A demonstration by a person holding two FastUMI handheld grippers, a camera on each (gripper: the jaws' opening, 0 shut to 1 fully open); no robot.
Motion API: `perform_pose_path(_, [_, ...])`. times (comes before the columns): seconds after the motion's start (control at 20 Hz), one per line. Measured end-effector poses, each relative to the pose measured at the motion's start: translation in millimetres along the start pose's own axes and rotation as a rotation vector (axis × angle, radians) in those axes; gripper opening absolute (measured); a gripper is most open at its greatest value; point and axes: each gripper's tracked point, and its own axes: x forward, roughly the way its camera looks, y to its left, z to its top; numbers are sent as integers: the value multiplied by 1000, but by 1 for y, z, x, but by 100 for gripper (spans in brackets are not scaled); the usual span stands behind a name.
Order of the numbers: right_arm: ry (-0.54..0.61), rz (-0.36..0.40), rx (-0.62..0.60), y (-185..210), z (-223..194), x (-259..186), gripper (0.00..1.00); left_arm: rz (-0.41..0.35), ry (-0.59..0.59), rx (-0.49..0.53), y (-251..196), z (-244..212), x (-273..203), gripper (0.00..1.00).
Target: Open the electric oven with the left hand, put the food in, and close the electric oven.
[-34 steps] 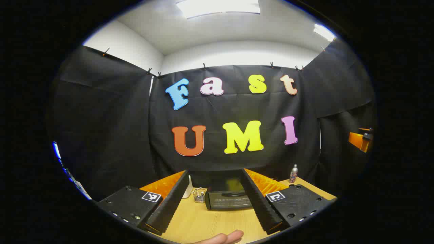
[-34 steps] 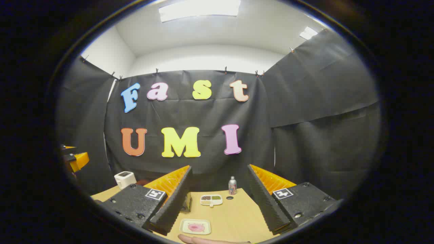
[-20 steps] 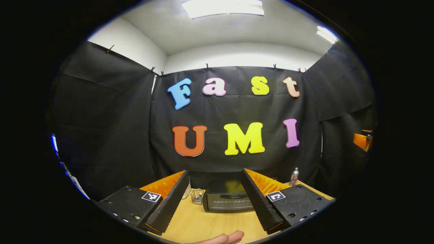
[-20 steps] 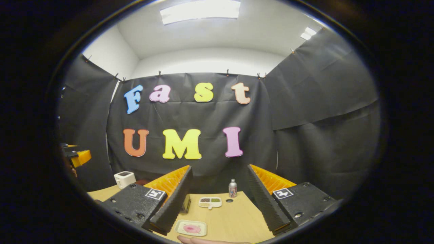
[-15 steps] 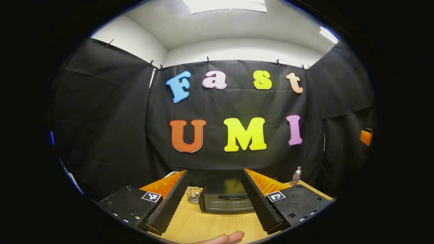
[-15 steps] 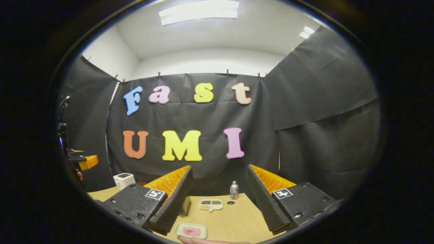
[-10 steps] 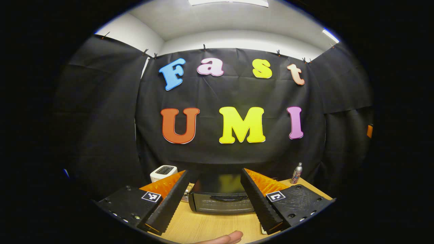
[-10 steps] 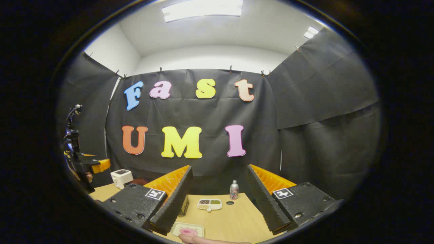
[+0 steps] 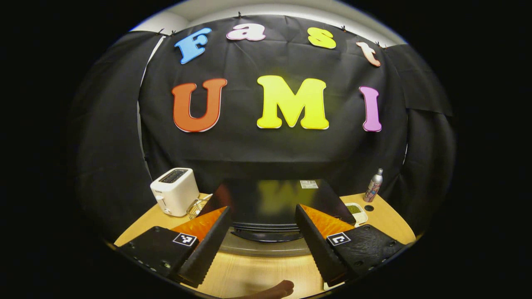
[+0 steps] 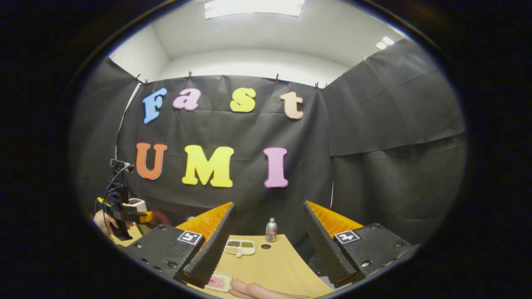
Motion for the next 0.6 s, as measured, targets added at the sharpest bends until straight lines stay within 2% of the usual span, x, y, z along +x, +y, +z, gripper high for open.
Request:
perform_pose_path(0.3, [19, -15, 4, -9, -9, 2, 97, -42, 126, -7, -14, -37, 38, 97])
perform_pose_path(0.4, [26, -20, 6, -12, -12, 1, 97, -26, 159, 12, -14, -47, 43, 97])
perform_pose_path(0.45, [29, -22, 7, -13, -13, 2, 97, -21, 135, 31, -12, -43, 43, 98])
perform_pose_path(0.6, [35, -23, 8, -15, -16, 0, 97, -29, 160, 21, -14, -48, 40, 96])
